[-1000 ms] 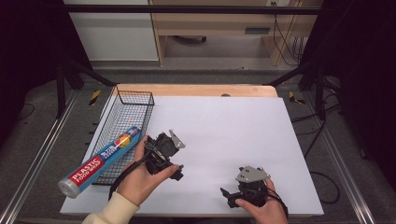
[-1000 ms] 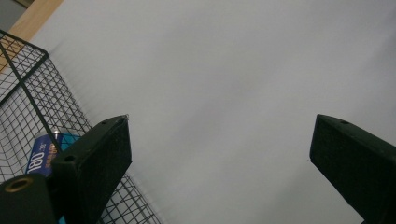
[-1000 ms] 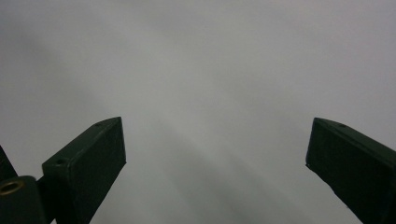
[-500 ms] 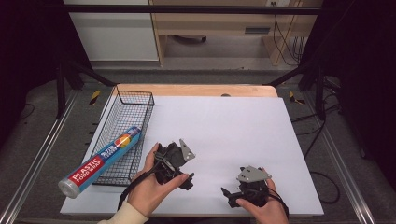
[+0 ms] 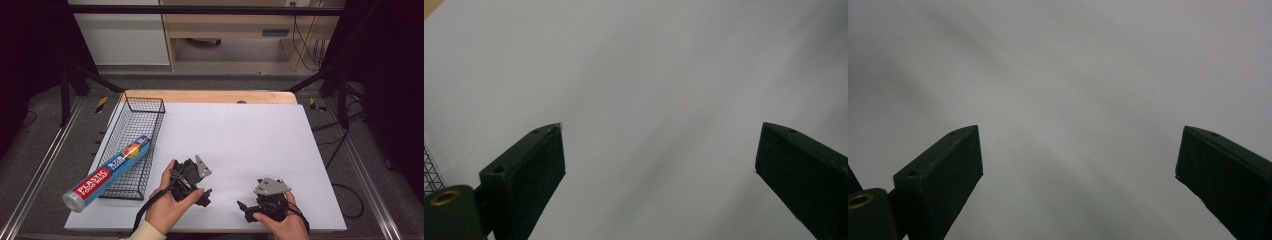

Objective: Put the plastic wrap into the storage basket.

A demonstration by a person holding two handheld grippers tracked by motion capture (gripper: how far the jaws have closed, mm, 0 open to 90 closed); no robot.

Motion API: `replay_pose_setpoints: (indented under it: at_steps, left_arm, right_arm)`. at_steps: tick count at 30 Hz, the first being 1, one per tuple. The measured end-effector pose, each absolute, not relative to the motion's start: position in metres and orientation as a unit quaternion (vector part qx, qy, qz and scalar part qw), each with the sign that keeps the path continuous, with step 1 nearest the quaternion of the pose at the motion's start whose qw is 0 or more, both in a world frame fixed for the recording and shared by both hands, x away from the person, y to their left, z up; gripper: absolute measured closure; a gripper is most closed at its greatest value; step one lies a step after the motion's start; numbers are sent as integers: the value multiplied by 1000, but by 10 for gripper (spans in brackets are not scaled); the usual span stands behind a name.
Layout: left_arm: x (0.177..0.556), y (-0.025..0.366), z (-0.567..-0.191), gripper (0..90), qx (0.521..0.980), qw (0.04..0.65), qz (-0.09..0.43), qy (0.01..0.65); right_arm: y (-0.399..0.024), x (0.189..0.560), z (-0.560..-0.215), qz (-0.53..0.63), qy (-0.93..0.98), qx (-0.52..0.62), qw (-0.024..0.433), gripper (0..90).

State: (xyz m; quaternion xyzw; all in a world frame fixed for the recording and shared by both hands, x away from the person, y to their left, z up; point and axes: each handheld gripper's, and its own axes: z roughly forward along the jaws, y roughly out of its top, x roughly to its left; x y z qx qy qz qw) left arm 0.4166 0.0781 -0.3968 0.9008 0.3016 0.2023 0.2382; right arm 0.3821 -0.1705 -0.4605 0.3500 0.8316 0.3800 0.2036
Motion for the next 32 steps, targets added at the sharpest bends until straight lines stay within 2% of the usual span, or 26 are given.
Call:
replay_pose_setpoints:
  at_steps: [16, 32]
  left_arm:
    - [426, 93, -426, 62, 876, 281, 231, 318]
    - [430, 94, -447, 62, 876, 288, 221, 318]
  right_arm:
    - [-171, 382, -461, 379, 832, 349, 205, 54]
    - [-173, 382, -461, 379, 828, 357, 207, 55]
